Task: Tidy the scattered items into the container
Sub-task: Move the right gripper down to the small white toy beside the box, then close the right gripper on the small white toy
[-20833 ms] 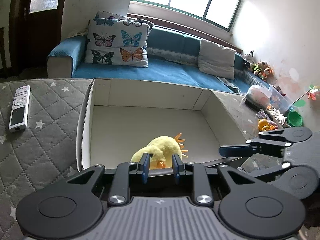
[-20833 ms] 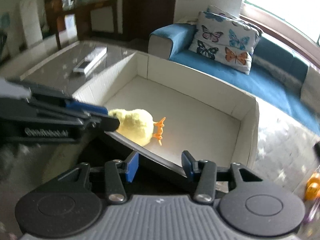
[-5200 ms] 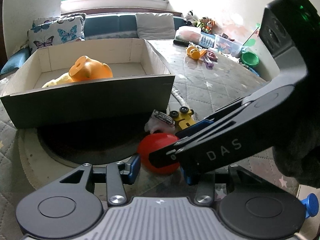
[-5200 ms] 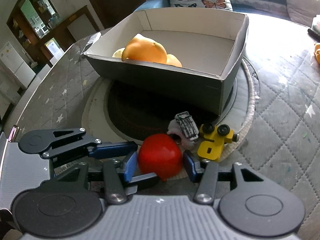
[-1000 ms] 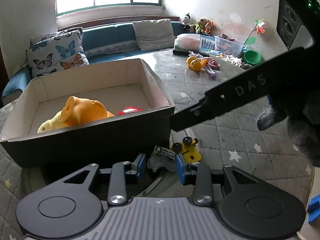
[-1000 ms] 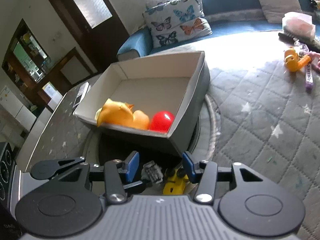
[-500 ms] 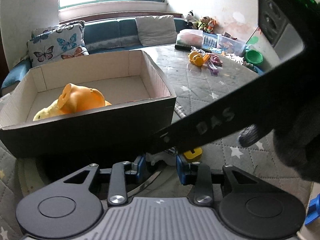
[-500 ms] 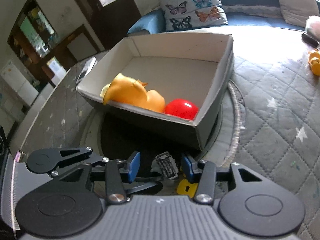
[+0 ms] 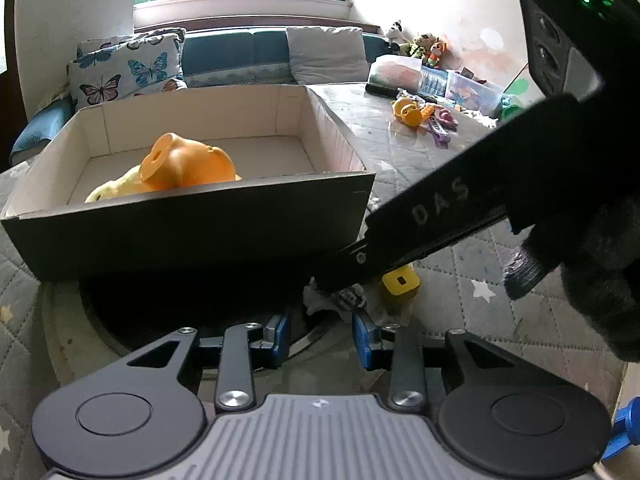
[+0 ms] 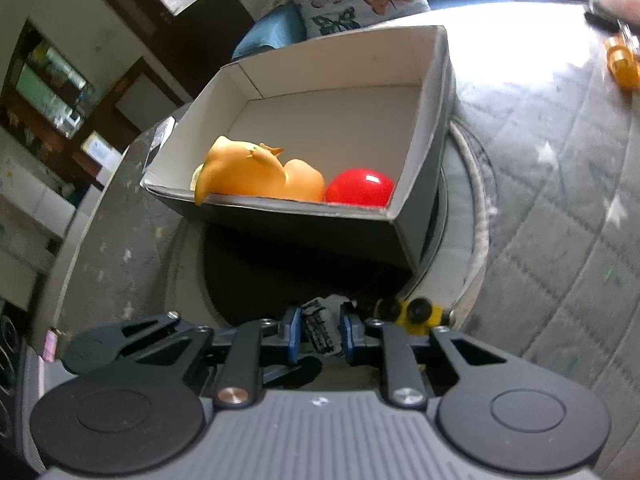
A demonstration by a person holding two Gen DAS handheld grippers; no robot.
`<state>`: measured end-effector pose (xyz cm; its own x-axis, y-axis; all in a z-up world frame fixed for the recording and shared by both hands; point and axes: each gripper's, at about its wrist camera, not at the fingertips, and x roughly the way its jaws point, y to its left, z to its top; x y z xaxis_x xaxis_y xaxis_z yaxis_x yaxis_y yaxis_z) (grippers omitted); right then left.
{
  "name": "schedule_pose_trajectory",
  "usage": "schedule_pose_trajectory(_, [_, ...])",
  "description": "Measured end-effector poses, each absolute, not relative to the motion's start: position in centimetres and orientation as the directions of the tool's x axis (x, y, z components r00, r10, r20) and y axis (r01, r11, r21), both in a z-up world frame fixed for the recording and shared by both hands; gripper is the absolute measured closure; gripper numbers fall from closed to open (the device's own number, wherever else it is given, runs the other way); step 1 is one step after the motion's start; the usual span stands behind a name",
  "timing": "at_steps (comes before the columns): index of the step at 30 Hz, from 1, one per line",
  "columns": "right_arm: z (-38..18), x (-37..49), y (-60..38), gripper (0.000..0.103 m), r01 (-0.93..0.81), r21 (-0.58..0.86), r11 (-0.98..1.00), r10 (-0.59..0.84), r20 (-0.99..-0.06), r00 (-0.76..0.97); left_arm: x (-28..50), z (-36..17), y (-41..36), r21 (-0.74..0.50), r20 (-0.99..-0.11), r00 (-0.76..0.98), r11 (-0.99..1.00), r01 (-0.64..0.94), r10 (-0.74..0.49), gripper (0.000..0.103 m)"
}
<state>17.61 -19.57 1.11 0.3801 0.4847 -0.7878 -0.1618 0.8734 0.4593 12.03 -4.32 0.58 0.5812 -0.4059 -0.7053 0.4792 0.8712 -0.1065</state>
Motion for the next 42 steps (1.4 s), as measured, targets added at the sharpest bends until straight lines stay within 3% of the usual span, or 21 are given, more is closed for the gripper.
schedule_pose_trajectory(4, [1.2, 17.4, -19.3, 0.084, -0.155, 0.485, 0.861, 0.506, -0.779, 0.370, 11.5, 0.7, -4.0, -0.117, -0.700, 0.578, 0.865, 0.487, -0.420, 0.067])
schedule_pose_trajectory(12, [1.7, 17.4, -17.7, 0.081, -0.216, 0.386, 0.897, 0.442, -0.805, 0.396, 11.5, 0.7, -4.1, -0.140, -0.697, 0.578, 0.872, 0.470, -0.424, 0.067])
schedule_pose_trajectory(19, [1.1, 18.3, -17.9, 0.076, -0.183, 0.403, 0.897, 0.443, -0.809, 0.387, 11.7, 0.5, -4.2, -0.171, -0.698, 0.577, 0.881, 0.442, -0.425, 0.067])
schedule_pose_trajectory(38, [1.1, 18.2, -17.5, 0.074, -0.180, 0.398, 0.900, 0.437, -0.820, 0.371, 12.1, 0.1, -4.2, -0.196, -0.713, 0.584, 0.910, 0.365, -0.388, 0.068])
schedule_pose_trajectory(42, [1.0, 18.3, -17.4, 0.069, -0.175, 0.395, 0.902, 0.432, -0.824, 0.366, 12.2, 0.1, -4.3, -0.205, -0.715, 0.582, 0.912, 0.356, -0.388, 0.068])
